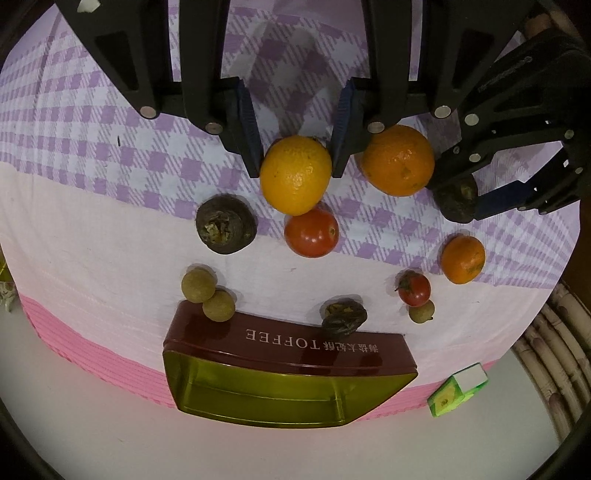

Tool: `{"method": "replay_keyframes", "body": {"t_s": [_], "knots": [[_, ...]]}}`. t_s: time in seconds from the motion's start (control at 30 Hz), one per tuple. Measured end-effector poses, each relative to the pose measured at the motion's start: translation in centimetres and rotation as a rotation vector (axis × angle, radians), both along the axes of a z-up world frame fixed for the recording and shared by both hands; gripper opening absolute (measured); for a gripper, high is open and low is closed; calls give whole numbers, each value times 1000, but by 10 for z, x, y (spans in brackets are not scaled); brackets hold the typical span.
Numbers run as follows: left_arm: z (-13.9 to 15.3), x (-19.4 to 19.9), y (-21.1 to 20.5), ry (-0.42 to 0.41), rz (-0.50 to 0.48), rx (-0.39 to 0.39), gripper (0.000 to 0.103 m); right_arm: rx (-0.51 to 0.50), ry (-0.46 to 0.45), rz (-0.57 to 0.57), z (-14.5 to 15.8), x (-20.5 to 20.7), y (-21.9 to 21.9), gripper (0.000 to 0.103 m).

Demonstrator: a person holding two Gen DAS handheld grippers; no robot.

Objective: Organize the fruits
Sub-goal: 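Grasp the yellow orange with the right tool while the left tool grasps the dark brown fruit, then carry the yellow orange and dark brown fruit over the red tin with both tools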

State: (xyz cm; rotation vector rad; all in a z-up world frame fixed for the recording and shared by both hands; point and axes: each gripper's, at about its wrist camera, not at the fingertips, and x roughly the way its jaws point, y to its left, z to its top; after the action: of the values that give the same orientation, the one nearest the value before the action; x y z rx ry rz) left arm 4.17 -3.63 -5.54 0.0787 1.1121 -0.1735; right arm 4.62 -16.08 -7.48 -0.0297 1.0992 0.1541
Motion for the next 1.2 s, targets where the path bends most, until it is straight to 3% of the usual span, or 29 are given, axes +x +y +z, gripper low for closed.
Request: {"method": "replay_keyframes", "body": {"t_s": [0.07, 0.77, 1.2], "knots": [[-1, 4, -4, -2, -8, -1, 40, -5, 3, -1, 0, 1, 1, 34], [2, 10, -5, 6, -11, -3, 39, -9, 31, 1, 0, 5, 3, 34], [25, 11, -5, -56, -23, -9, 39, -4, -12, -3, 25, 2, -1, 33]]}}
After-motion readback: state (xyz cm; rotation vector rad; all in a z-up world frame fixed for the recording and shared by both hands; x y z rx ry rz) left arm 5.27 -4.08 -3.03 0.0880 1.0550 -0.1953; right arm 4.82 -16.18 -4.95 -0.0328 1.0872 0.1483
